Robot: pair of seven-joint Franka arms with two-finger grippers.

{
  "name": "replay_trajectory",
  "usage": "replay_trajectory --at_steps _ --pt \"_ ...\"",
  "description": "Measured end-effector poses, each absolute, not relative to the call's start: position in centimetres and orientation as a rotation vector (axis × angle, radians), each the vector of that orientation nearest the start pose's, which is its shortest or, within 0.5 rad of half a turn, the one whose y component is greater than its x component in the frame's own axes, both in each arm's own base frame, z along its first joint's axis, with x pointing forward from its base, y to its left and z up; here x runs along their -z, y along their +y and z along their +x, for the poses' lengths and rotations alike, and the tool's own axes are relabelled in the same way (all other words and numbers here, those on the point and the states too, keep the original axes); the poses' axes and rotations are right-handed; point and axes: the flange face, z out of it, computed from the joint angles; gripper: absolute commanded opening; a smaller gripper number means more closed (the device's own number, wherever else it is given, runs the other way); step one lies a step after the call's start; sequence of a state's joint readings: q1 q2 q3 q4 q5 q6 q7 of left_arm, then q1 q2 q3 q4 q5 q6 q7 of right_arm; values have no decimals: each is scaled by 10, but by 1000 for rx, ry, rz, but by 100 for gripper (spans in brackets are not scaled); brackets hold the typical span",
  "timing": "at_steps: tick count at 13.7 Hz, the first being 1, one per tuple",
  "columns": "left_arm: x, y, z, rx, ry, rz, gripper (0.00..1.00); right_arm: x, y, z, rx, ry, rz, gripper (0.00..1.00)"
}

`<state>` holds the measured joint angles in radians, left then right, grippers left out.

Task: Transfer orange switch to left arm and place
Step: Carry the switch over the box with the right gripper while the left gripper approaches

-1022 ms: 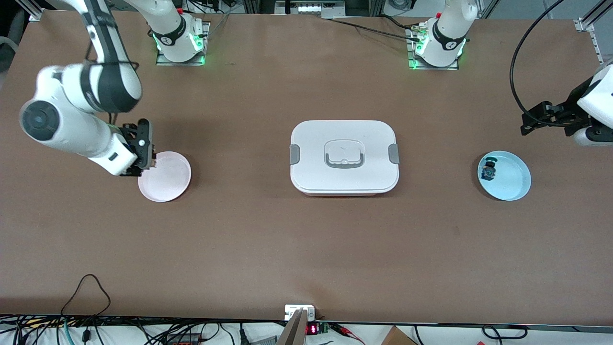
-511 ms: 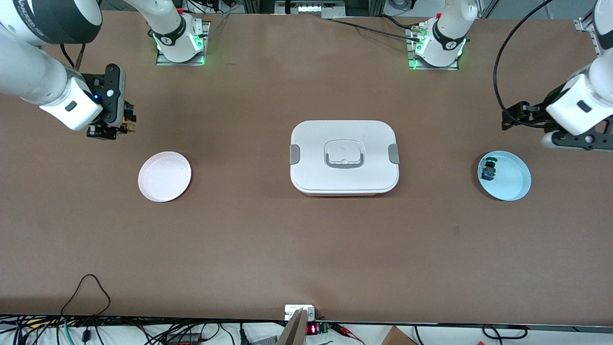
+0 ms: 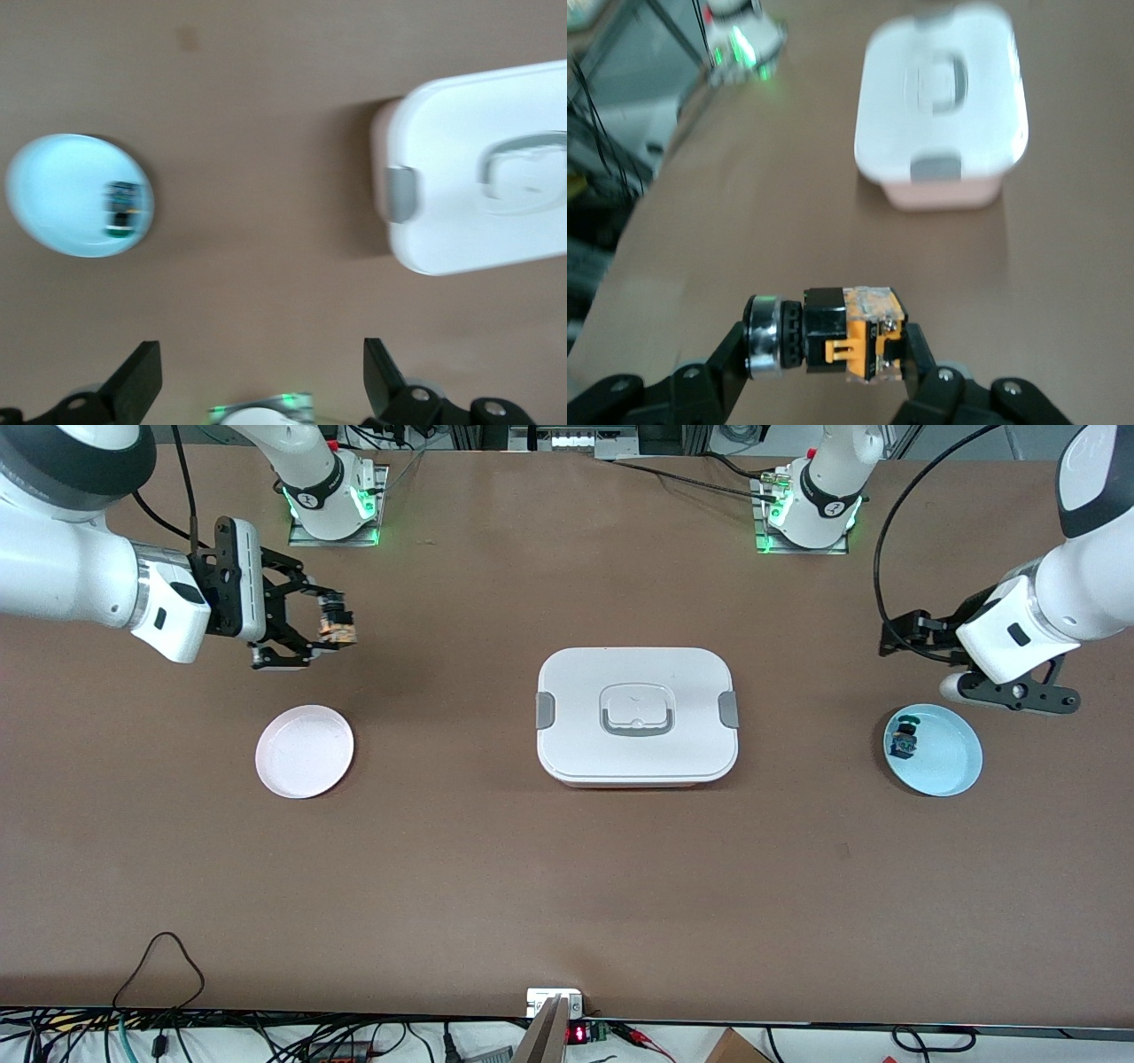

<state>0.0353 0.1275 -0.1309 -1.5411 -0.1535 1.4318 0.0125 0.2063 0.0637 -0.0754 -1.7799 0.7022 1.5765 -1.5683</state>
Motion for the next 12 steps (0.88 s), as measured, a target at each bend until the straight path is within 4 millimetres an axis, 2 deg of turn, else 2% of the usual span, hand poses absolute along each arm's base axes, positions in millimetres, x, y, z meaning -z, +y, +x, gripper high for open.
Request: replay_trajectory --at_steps 4,6,9,12 --pt "-557 -66 567 -522 158 -3481 100 -475 176 558 574 -1499 -1507 0" --pt "-549 -78 571 -589 173 -3558 100 -460 205 559 670 -1388 -1451 0" --pt "-536 -94 578 -694 178 -3688 100 -450 264 553 804 -1195 -1384 0" --pt "-527 -107 584 -843 149 -3866 100 -424 349 536 979 -995 -1293 0"
